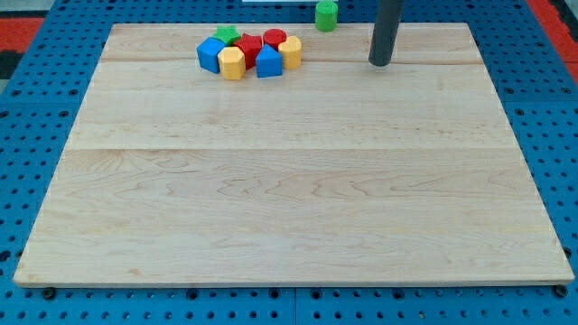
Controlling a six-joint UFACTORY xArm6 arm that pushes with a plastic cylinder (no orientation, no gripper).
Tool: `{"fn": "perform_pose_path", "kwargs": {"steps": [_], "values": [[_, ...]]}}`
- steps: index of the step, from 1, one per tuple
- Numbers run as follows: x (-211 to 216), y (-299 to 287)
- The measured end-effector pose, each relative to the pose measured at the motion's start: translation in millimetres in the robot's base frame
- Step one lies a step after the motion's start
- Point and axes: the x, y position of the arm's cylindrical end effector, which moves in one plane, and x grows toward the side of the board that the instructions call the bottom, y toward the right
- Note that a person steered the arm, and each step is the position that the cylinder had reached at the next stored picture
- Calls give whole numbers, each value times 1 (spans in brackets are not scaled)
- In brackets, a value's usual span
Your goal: Slide the yellow heart to the right of the red circle
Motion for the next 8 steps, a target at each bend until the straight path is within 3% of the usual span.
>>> {"fn": "perform_pose_path", "kwargs": {"steps": [2, 3, 5, 8], "values": [[35, -25], [40, -123], [-12, -130], [-34, -120]]}}
